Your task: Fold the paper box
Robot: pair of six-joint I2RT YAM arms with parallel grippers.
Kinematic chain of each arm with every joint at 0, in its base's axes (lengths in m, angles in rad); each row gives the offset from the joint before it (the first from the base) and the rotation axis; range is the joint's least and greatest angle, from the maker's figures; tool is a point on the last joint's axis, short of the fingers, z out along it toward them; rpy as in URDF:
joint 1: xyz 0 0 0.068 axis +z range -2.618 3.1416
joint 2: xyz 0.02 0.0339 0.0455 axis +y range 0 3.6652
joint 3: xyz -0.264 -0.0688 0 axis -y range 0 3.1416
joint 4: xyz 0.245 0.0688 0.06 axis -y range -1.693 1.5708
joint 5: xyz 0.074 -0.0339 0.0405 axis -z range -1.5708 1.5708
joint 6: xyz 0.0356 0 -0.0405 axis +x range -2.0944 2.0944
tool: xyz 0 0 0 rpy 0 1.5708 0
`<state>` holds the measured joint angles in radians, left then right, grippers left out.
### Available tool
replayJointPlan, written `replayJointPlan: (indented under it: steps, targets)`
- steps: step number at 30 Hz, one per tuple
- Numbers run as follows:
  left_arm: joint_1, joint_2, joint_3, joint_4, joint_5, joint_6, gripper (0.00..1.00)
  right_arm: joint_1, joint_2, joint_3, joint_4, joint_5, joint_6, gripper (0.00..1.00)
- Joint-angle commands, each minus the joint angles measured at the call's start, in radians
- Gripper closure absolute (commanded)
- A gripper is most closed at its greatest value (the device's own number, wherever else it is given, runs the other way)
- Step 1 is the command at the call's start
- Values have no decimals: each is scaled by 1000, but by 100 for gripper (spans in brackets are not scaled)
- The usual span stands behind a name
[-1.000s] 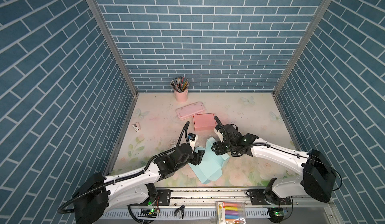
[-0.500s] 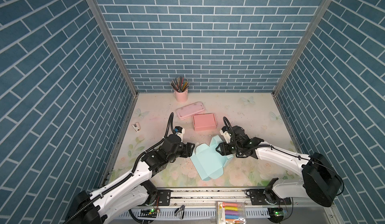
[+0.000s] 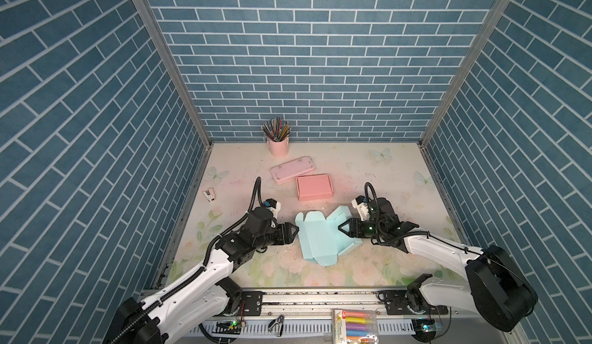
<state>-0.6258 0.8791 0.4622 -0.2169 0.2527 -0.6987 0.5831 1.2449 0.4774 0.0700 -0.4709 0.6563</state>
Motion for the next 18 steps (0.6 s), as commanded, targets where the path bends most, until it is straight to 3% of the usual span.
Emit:
replayJointPlan:
  steps: [1,8,18]
  targets:
    - [7,-12,-43,68,18,-80,24,-11,-16,-12,41,-40,35,45]
    - [2,8,-83,235,95,-153,25,-23,-25,-39,66,-44,40,45]
    - [-62,132,-74,332,73,-191,35,-30,-39,-61,84,-49,42,45]
